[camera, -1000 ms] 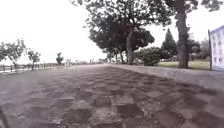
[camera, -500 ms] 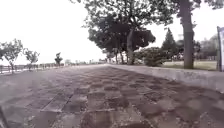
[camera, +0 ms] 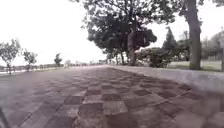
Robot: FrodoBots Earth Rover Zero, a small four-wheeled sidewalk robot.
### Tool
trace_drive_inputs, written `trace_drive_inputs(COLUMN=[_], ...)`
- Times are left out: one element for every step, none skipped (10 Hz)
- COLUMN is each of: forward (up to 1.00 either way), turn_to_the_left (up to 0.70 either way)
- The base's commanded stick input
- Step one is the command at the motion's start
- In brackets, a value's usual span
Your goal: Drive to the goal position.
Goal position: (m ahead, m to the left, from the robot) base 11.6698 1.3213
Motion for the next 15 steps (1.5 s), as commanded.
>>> trace_drive_inputs(forward=[1.0,1.0,1.0,1.0,1.0,1.0,1.0,1.0,1.0,1.0,1.0,1.0,1.0,1.0,1.0], turn_to_the_left=[0.0,0.0,0.0,0.0,0.0,0.0,0.0,0.0,0.0,0.0,0.0,0.0,0.0,0.0,0.0])
